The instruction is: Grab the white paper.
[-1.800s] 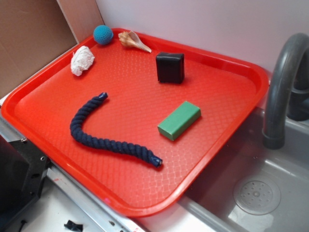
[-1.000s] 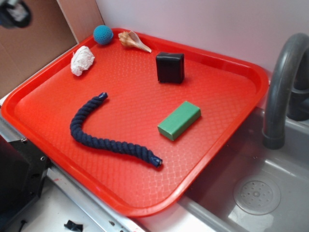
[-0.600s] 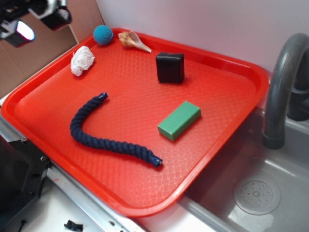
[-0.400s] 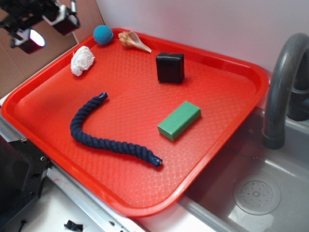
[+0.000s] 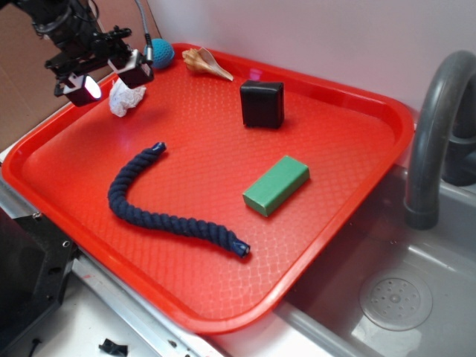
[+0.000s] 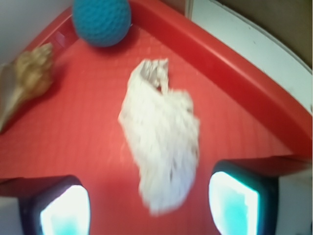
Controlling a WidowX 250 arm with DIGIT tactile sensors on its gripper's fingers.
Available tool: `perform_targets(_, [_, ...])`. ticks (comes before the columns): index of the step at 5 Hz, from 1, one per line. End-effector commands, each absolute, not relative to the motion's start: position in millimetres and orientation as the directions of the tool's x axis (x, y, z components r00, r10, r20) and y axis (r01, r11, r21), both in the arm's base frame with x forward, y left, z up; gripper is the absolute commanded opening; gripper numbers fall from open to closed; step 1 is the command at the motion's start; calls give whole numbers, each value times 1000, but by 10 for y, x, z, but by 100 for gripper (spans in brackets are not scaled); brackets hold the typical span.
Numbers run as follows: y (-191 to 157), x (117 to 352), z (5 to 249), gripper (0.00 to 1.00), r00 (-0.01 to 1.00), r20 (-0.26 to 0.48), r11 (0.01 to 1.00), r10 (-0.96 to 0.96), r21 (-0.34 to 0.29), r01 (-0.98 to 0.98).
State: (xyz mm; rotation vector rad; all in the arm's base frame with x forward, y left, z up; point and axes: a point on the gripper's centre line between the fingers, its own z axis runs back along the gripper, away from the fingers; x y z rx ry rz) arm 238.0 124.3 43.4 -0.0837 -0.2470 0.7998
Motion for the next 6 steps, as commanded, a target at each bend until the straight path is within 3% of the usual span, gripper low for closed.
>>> perform_targets(1, [1496, 2444, 377, 100, 645, 225, 678, 730, -117, -726])
perform_targets(2, [1435, 2428, 351, 0, 638, 255, 675, 727, -96, -731])
perform_targets(3, [1402, 2422, 343, 0, 649, 267, 686, 712, -71, -724])
perform_targets(4, [1401, 2410, 418, 0, 680, 215, 701, 701, -31, -713])
perform_targets(5, [1163, 2412, 672, 0, 829, 129, 835, 544, 6, -550])
perform_targets(6, [732, 2371, 1144, 0, 943, 19, 942, 333, -62, -331])
